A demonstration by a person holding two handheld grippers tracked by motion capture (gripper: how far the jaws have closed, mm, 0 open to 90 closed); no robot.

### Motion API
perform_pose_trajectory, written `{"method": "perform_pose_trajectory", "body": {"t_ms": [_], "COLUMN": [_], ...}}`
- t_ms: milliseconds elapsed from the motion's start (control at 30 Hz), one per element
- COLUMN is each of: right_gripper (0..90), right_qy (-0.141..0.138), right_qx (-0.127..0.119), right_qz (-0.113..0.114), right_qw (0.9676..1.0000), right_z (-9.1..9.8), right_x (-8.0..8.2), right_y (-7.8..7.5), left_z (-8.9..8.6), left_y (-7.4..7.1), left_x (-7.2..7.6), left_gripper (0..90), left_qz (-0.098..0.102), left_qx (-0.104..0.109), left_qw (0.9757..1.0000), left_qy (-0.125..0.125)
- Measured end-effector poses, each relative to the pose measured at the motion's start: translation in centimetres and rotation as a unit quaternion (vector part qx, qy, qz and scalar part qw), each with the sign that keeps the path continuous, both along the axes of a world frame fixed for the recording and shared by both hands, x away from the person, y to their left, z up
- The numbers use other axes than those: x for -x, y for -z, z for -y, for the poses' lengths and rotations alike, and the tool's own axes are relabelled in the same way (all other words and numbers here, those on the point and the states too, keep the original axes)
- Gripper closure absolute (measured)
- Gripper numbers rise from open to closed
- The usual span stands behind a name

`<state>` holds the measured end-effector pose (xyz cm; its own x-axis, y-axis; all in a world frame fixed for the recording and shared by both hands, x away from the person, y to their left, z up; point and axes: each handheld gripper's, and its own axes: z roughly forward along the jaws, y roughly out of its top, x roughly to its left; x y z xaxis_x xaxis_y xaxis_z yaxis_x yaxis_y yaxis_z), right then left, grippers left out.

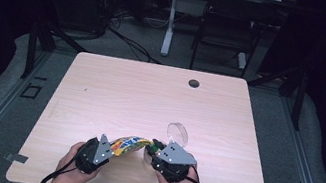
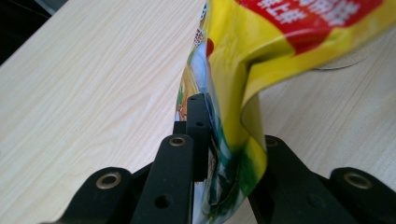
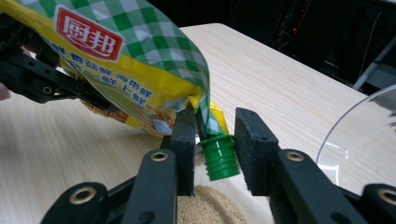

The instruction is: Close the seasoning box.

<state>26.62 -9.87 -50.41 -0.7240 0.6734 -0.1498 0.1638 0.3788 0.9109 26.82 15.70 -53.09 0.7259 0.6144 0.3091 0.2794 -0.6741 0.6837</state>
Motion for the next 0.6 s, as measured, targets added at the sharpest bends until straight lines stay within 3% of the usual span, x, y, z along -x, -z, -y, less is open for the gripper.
{"method": "perform_pose_trajectory", "body": {"t_ms": [367, 600], "right_gripper": [64.9, 59.7], "right_qy": [-0.006, -0.001], "right_qx": [-0.017, -0.037], "right_qz": [-0.002, -0.01], "right_qw": [0.9998, 0.9993], "right_z": [0.2, 0.8], "right_x": [0.0, -0.2], "right_y": [0.0, 0.1], "left_z": [-0.9, -2.1], "left_y": [0.3, 0.4], "left_x": [-0.7, -1.7], "left_gripper": [84.3, 84.7], "left_qz": [-0.027, -0.049], "left_qx": [0.046, 0.089], "left_qw": [0.9986, 0.9947], "left_qy": [-0.007, -0.016]}}
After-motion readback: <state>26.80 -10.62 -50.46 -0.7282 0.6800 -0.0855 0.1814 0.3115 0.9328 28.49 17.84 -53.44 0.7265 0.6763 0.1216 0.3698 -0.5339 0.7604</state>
